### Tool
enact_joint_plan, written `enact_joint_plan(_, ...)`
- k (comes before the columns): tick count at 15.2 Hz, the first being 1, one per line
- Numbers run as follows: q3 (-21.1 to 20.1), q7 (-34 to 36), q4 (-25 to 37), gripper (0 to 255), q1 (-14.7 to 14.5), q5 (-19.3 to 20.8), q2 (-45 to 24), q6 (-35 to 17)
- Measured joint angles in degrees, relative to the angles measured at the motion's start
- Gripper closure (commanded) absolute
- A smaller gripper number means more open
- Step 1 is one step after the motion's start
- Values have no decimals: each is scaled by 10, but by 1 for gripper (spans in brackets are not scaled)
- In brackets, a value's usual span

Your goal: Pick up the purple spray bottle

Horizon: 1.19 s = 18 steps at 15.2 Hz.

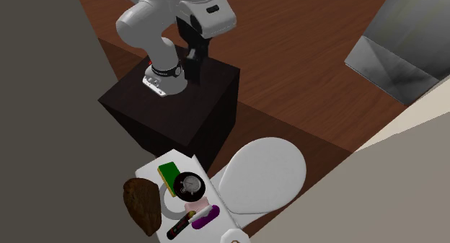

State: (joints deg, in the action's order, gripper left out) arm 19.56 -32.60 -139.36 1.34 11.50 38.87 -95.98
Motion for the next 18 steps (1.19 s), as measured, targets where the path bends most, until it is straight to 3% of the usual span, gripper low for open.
enact_joint_plan(6, 78, -118, 1, 0, -5, 45, -74, -81)
enact_joint_plan(11, 144, -221, 29, 0, -22, 53, -171, -156)
enact_joint_plan(18, 224, -390, 89, 0, -46, -6, -338, -260)
